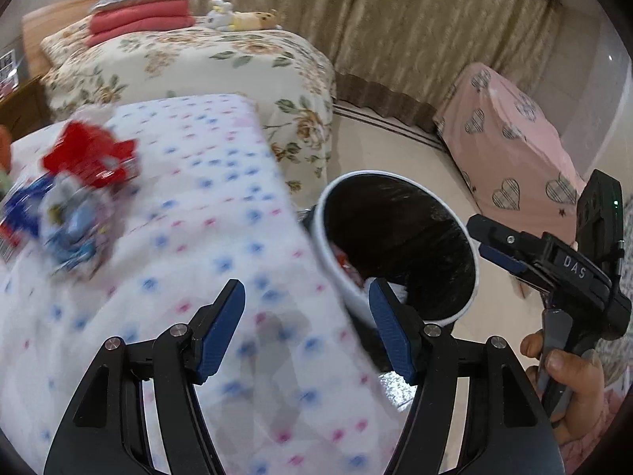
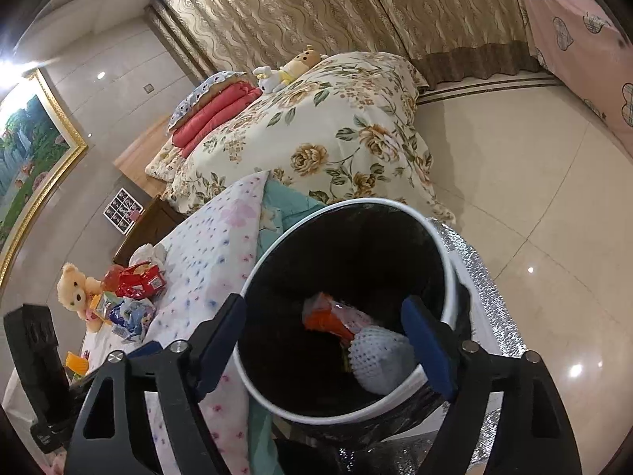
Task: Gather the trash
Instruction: 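Open both tools to drop the bag and pad into the bin, then move both tools back to the bed toward the remaining wrappers and cartons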
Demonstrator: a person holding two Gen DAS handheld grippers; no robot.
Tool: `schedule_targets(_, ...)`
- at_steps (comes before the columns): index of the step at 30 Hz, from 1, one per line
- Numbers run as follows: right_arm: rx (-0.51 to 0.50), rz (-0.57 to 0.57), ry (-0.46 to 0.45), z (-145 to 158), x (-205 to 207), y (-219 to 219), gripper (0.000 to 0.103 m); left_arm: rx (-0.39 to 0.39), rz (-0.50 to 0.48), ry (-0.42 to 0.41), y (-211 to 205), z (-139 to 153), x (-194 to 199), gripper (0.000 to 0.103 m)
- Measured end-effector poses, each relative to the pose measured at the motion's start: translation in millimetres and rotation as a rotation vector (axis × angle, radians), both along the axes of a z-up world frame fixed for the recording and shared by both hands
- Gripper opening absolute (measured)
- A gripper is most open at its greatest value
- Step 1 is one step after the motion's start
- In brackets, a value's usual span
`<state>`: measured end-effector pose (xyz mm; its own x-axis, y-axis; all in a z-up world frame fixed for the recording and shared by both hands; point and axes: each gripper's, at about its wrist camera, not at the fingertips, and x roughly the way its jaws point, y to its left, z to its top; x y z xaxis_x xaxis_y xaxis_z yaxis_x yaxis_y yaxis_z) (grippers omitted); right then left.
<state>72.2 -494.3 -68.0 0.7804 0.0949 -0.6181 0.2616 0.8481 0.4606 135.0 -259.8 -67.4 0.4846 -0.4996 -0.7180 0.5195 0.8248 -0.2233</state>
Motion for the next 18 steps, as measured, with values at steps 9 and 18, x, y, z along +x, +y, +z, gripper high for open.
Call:
schedule_targets(9, -0.013, 0.098, -0.018, 8, 9, 61, 0.094, -0.016, 0.134, -0.01, 74, -3, -5, 0.066)
schedule_targets(18, -0.034, 0.192, -0.006, 9, 23, 112, 0.095, -0.031, 0.288, -0.022, 149, -4, -1, 0.066)
